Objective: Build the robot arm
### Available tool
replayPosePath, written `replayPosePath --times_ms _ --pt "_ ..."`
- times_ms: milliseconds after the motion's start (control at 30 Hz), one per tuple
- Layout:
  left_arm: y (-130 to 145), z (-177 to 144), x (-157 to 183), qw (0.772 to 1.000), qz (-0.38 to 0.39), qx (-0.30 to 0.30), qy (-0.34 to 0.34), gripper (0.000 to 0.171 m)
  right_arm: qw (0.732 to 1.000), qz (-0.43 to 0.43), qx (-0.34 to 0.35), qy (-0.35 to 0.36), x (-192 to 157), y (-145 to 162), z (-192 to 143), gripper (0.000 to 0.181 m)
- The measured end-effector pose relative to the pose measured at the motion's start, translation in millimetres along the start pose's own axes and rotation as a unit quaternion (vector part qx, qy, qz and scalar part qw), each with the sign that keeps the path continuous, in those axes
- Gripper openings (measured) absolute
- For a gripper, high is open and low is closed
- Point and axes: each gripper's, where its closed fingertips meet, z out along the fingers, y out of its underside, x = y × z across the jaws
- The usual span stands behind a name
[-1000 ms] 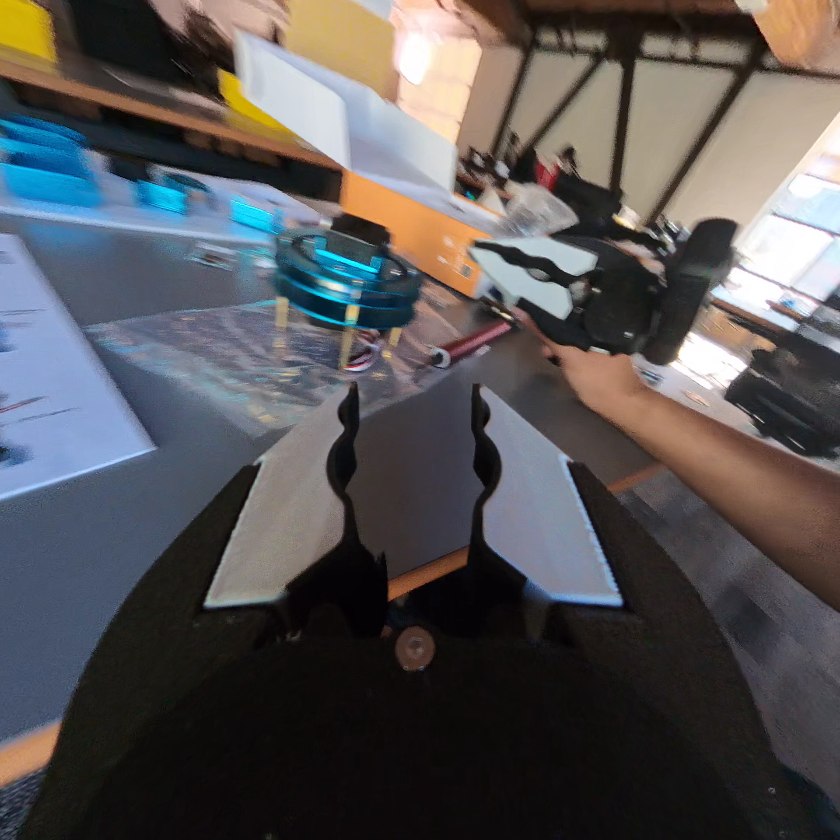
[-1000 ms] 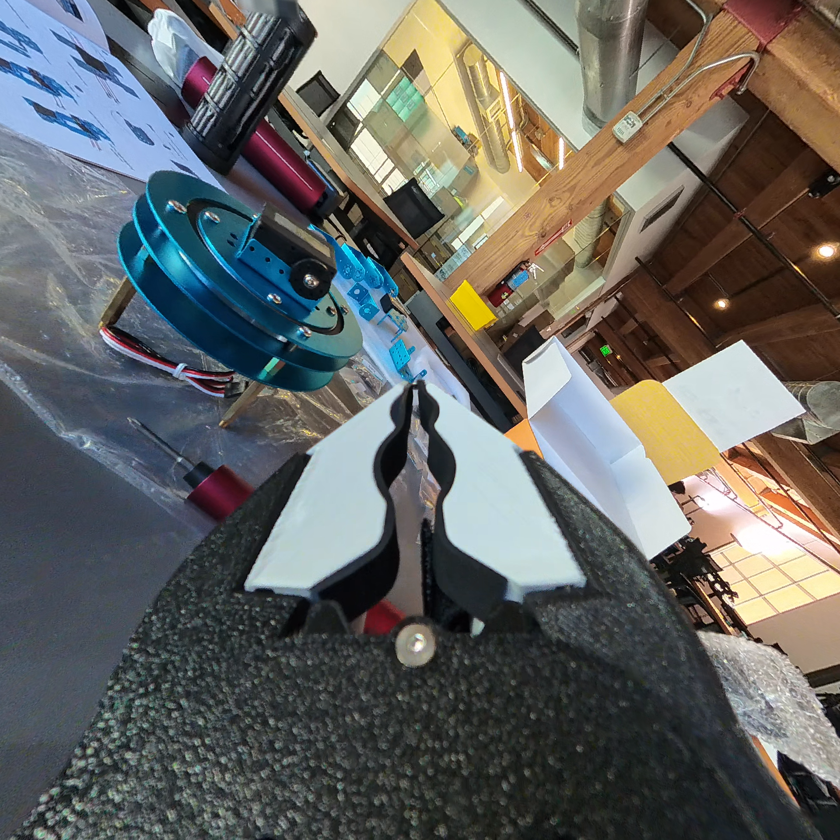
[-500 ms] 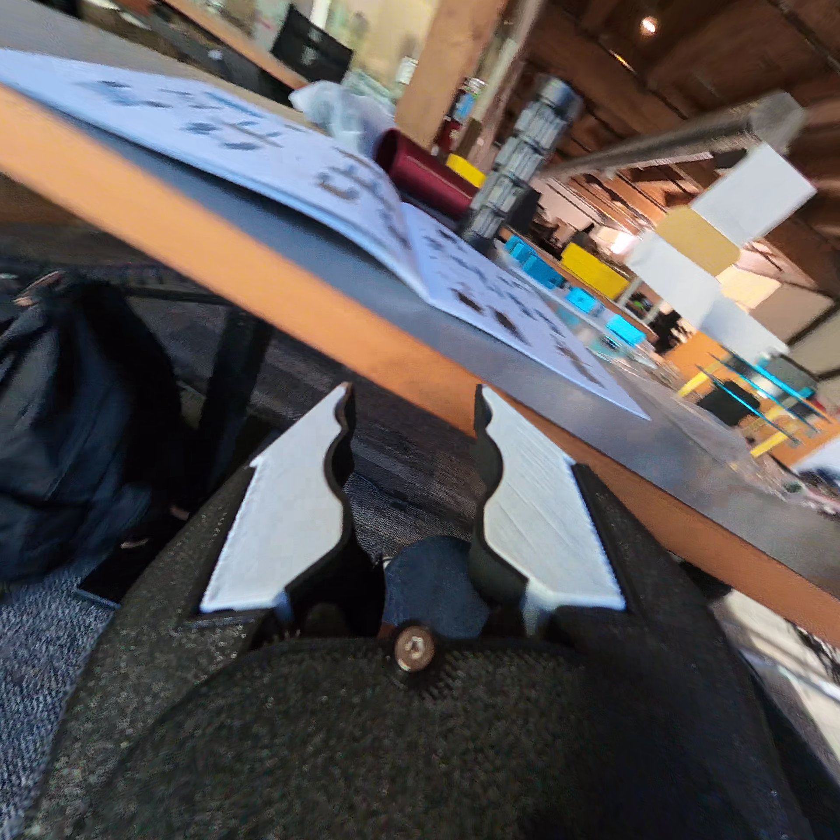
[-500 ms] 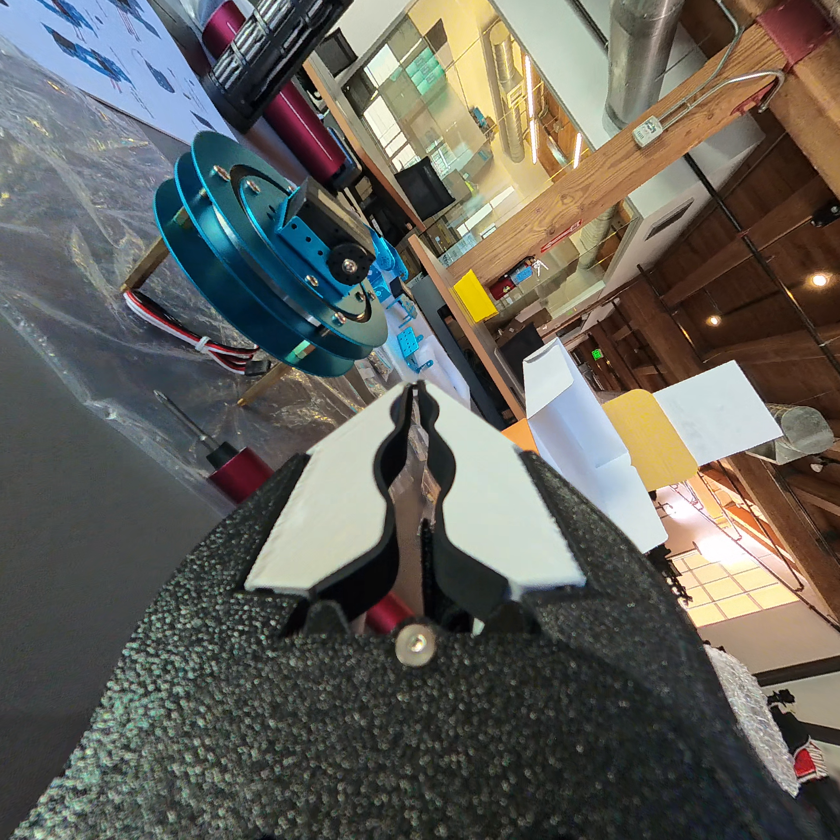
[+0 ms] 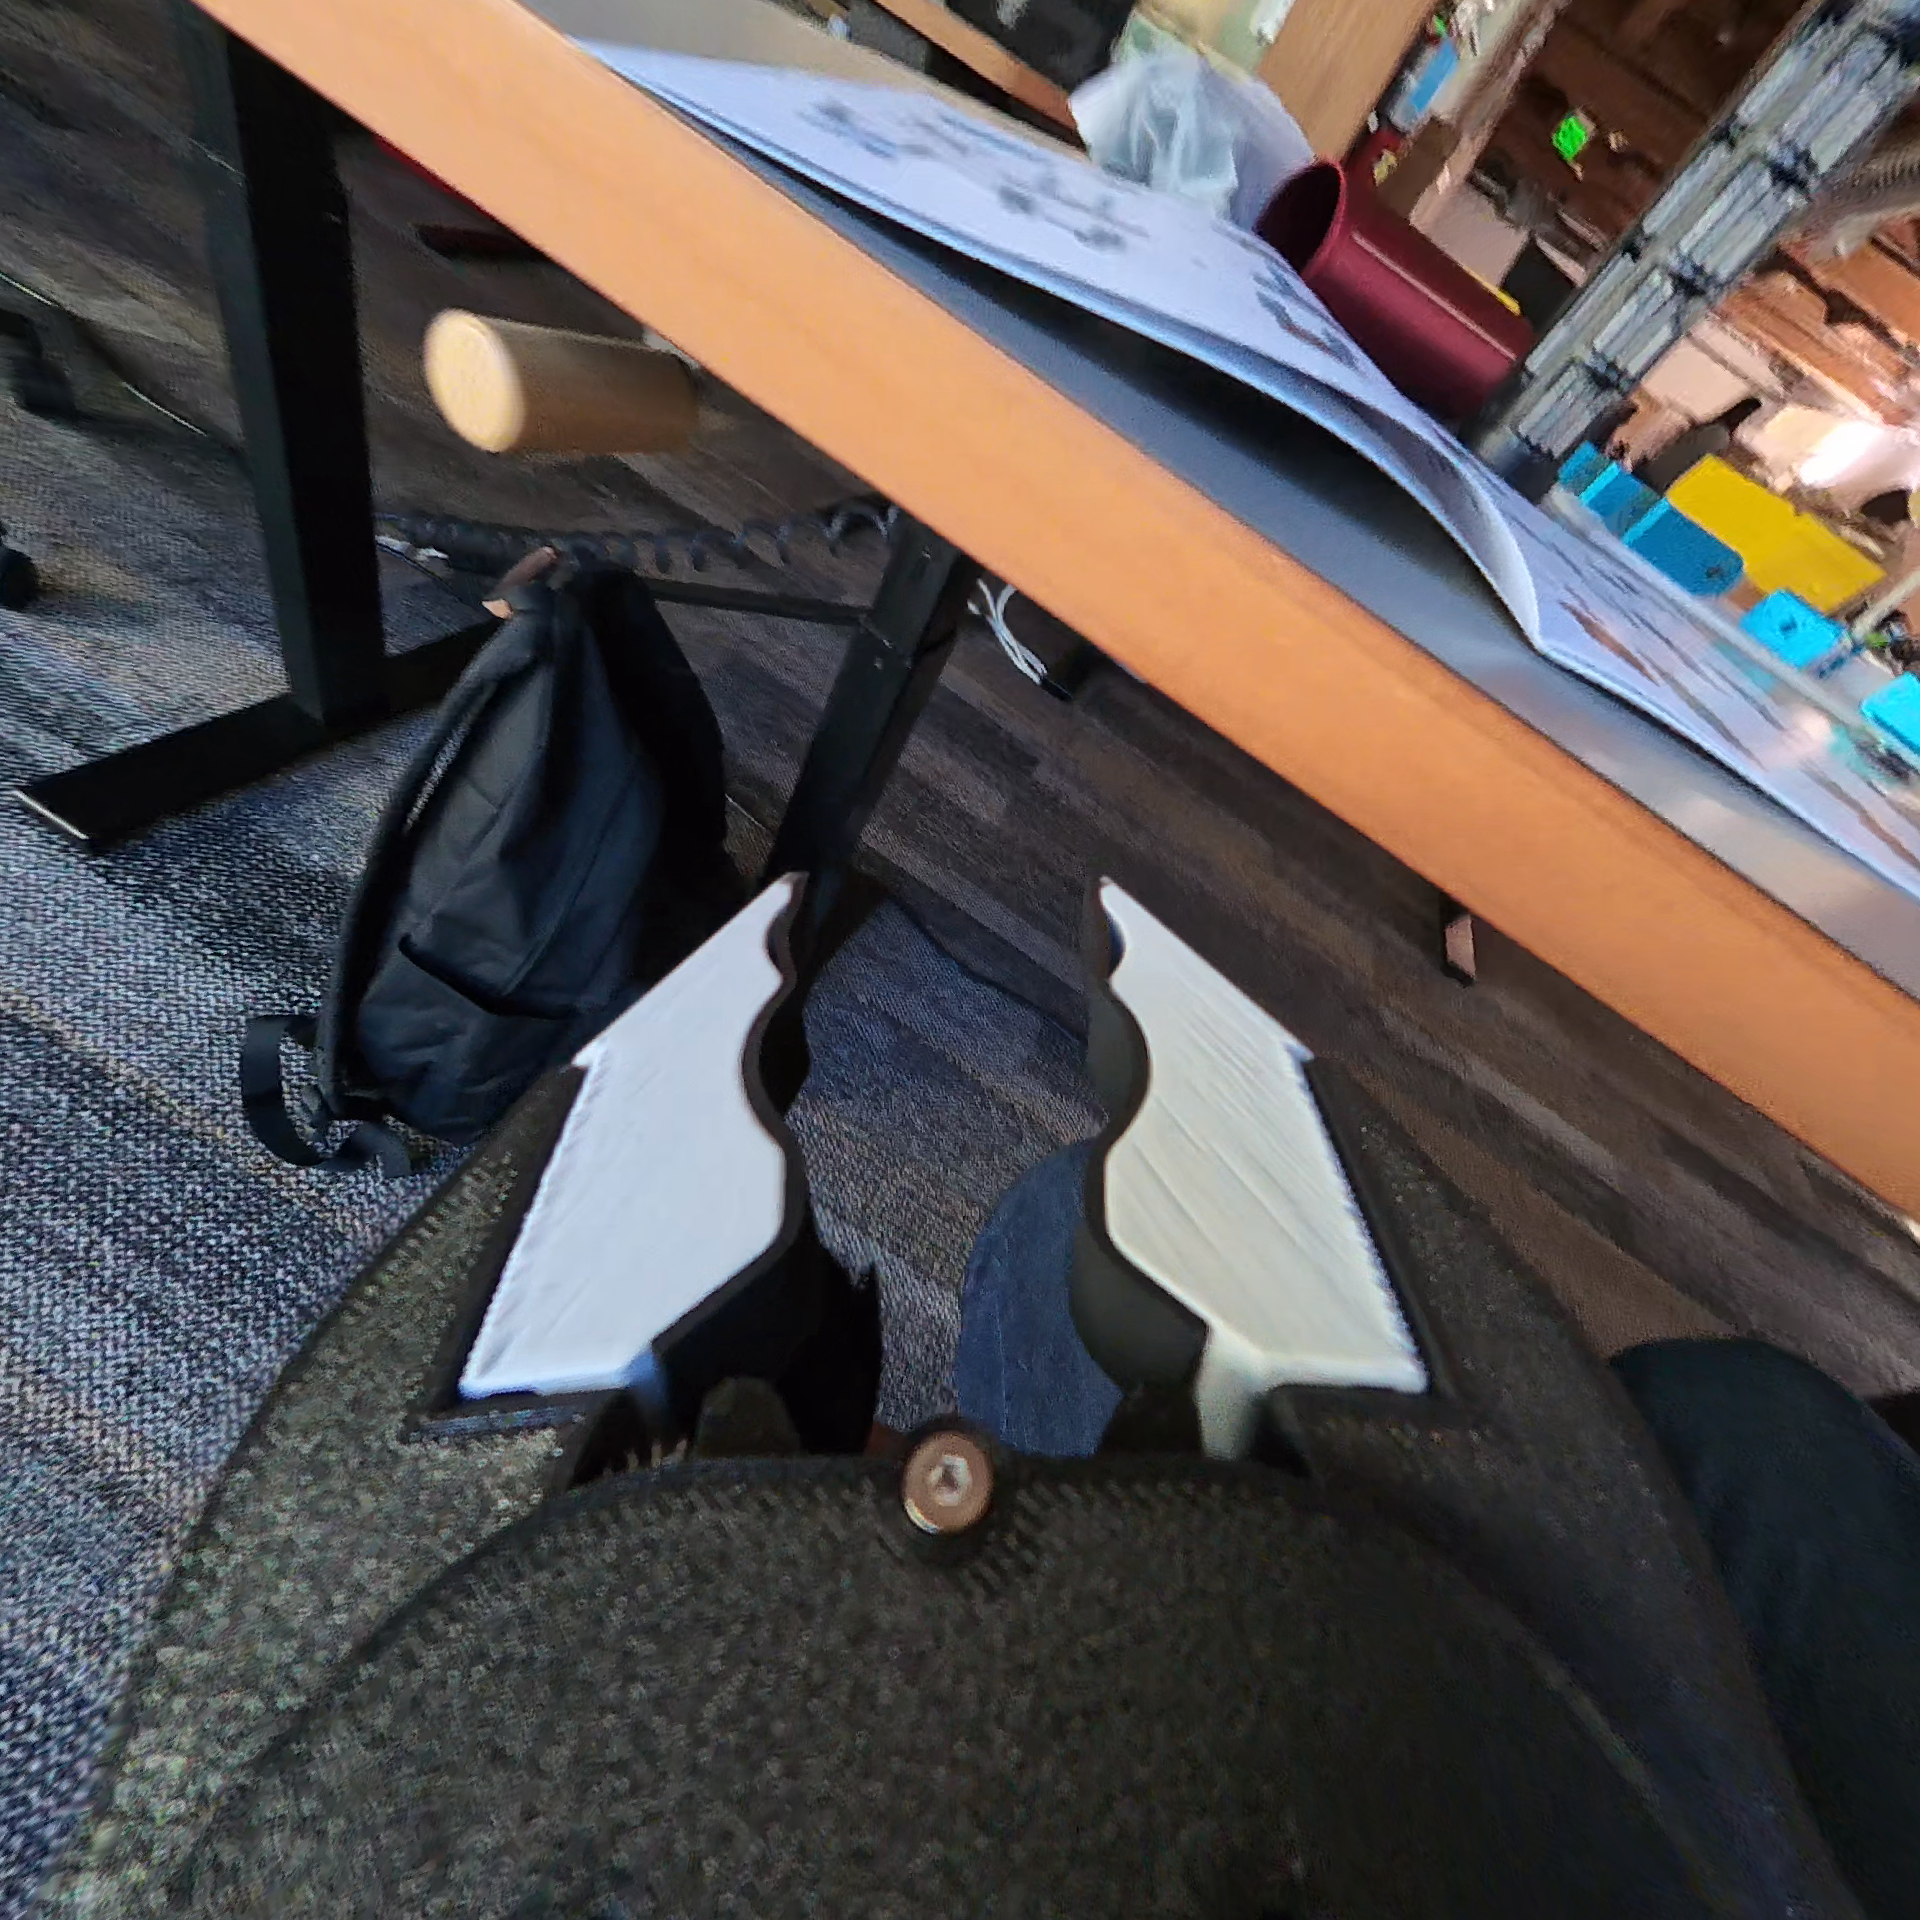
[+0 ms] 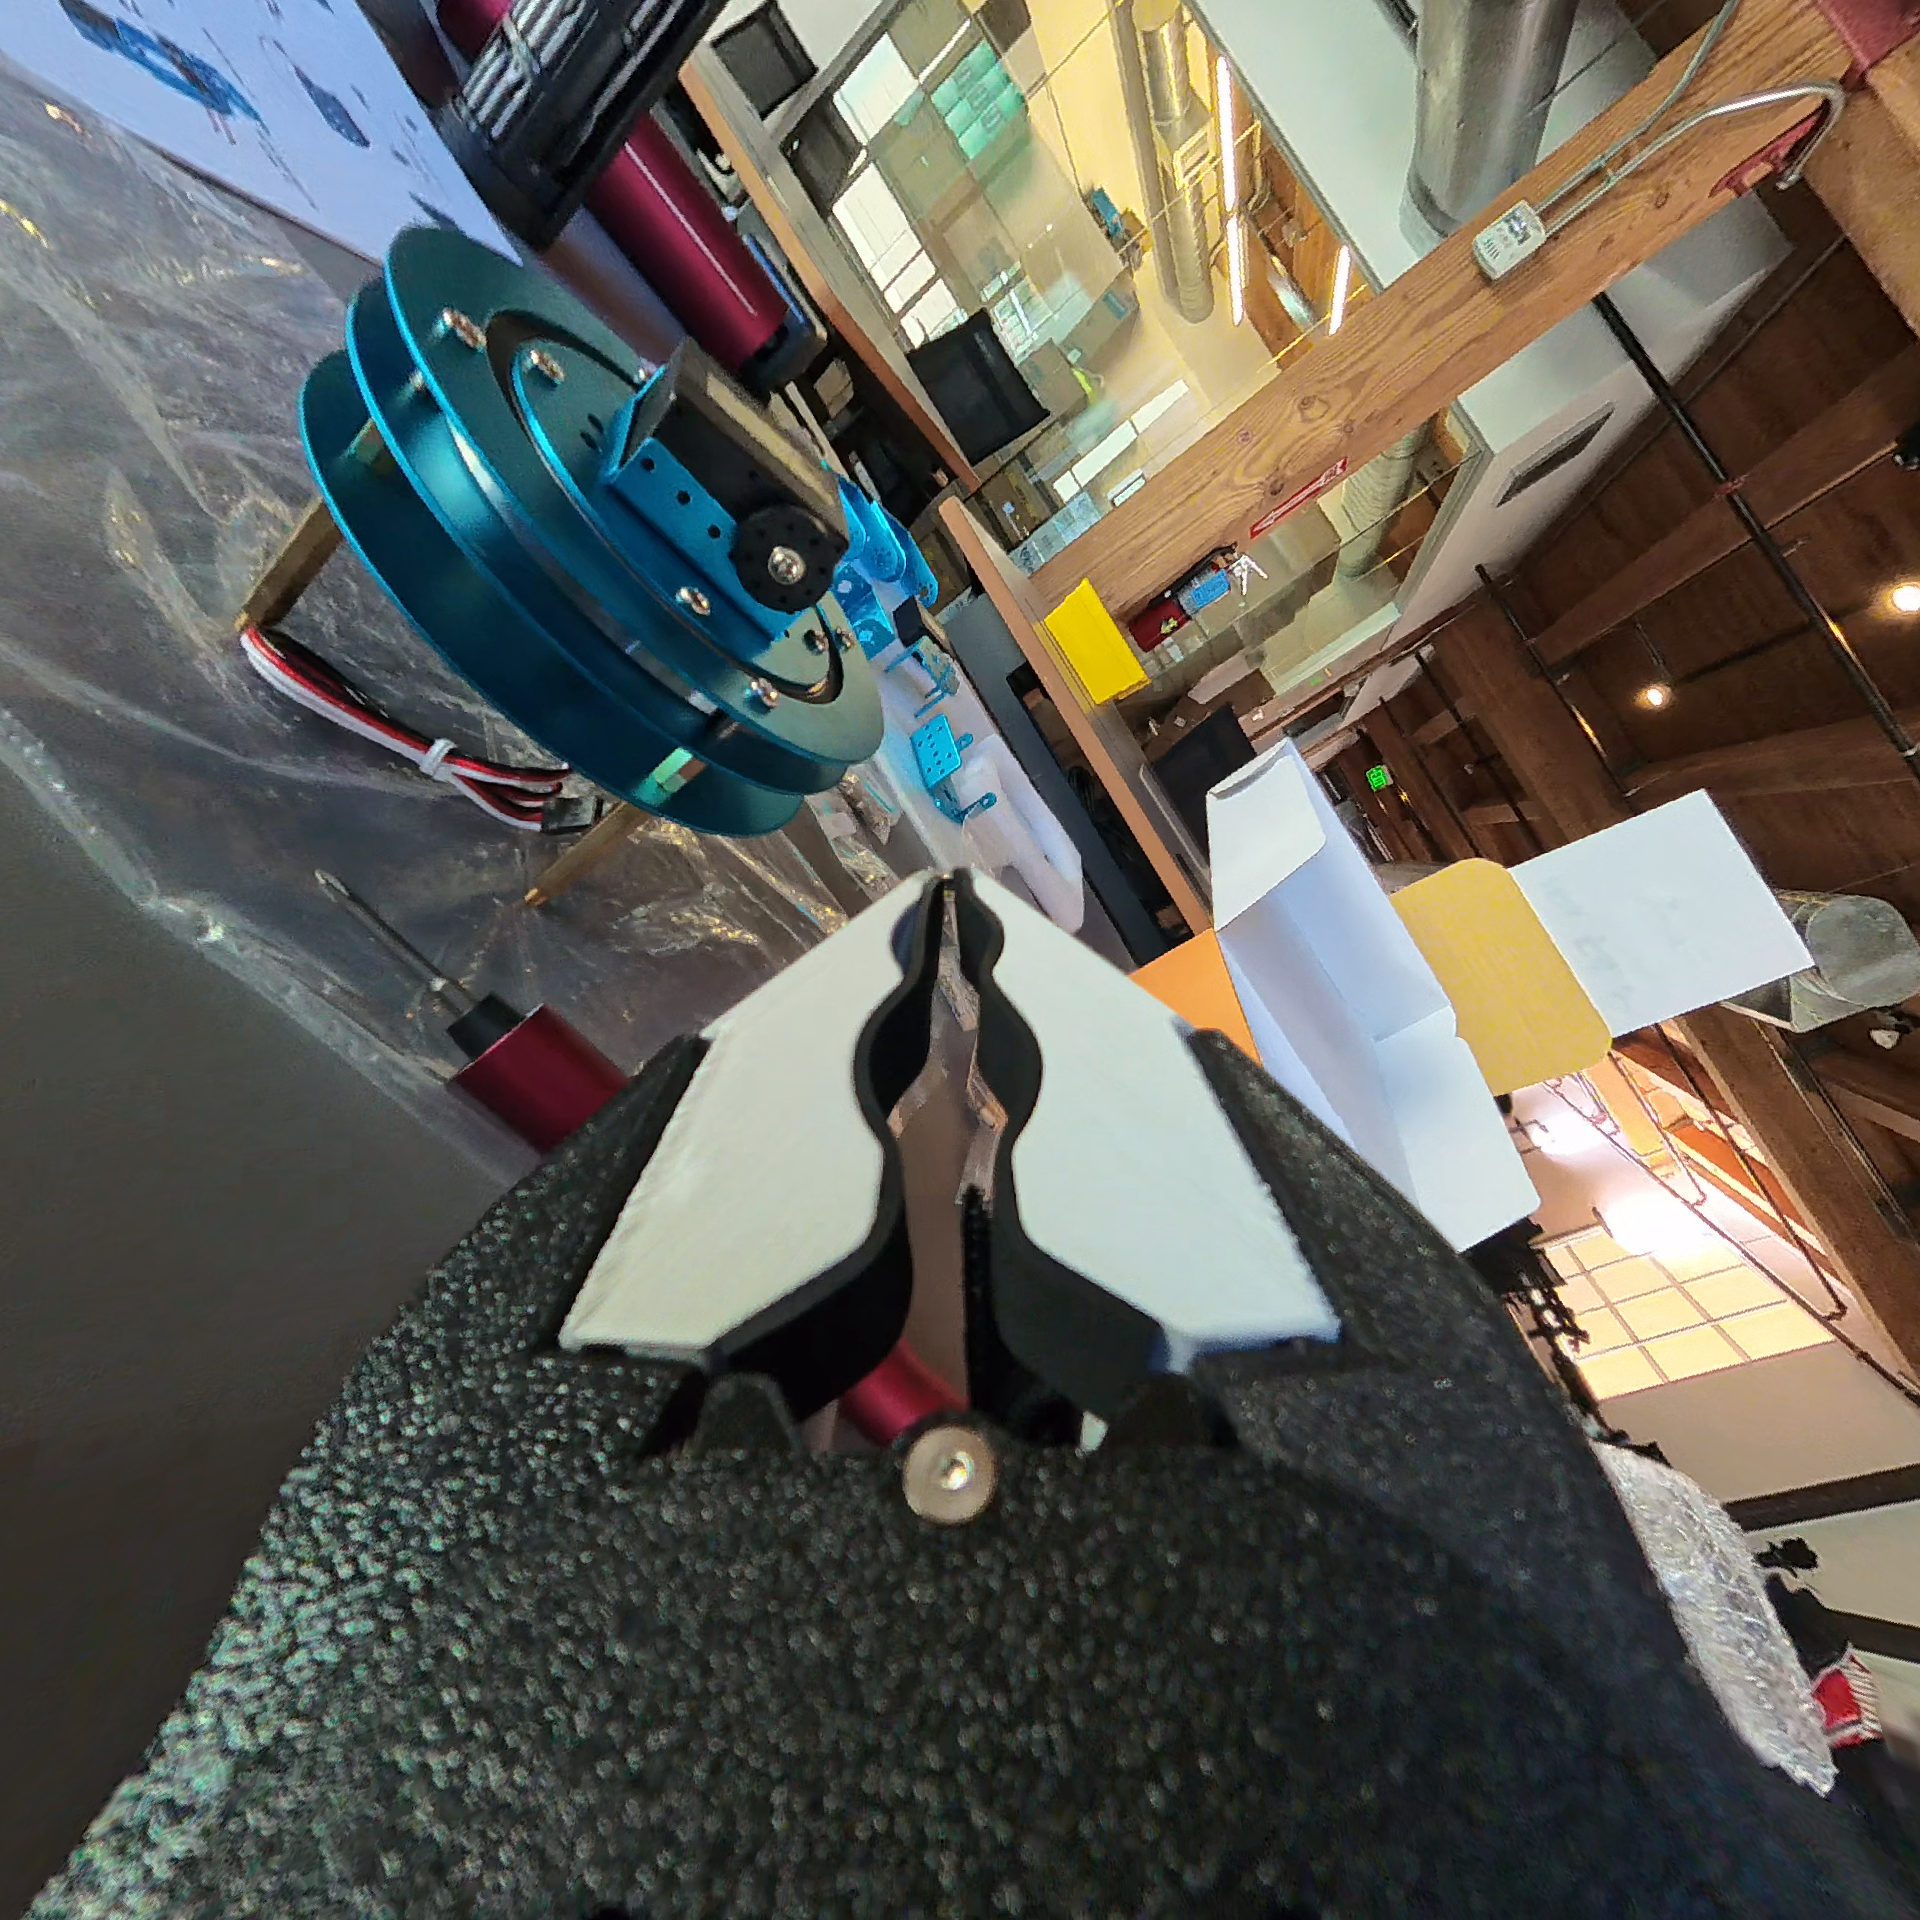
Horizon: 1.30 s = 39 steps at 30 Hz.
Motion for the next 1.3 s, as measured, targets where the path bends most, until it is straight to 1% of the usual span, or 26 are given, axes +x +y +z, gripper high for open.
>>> replayPosePath --times_ms 133,300,400,533,600,667,767,900,967,1000,1167,1300 --pt "10 0 16 0.999 0.024 -0.024 0.018 0.051 1.0 -0.011 0.026 -0.002 -2 -13 -3 0.0" --pt "20 -3 35 0.997 0.051 -0.041 0.039 0.051 0.994 -0.087 0.059 0.015 -8 -36 -12 0.0" --pt "24 -4 48 0.996 0.064 -0.044 0.053 0.051 0.99 -0.114 0.07 0.038 -4 -43 -20 0.0" --pt "28 -1 59 0.992 0.102 -0.05 0.052 0.051 0.991 -0.075 0.093 0.058 14 -48 -31 0.0" --pt "27 0 67 0.992 0.1 -0.045 0.06 0.05 0.991 -0.054 0.1 0.065 22 -48 -35 0.0" --pt "29 4 76 0.991 0.101 -0.047 0.07 0.05 0.991 -0.044 0.101 0.069 26 -47 -37 0.0" --pt "31 9 82 0.989 0.126 -0.047 0.065 0.051 0.991 -0.04 0.101 0.074 30 -45 -39 0.0" --pt "24 14 79 0.985 0.161 -0.032 0.044 0.05 0.991 -0.036 0.107 0.07 29 -47 -41 0.0" --pt "12 16 62 0.982 0.189 -0.016 0.0 0.05 0.99 -0.042 0.113 0.073 29 -50 -43 0.0" --pt "8 16 55 0.982 0.189 -0.011 -0.013 0.05 0.99 -0.042 0.116 0.072 28 -52 -44 0.0" --pt "4 17 33 0.99 0.139 -0.021 -0.034 0.05 0.99 -0.047 0.117 0.057 19 -54 -41 0.0" --pt "4 16 33 0.992 0.119 -0.022 -0.026 0.05 0.99 -0.051 0.121 0.05 16 -56 -42 0.0"
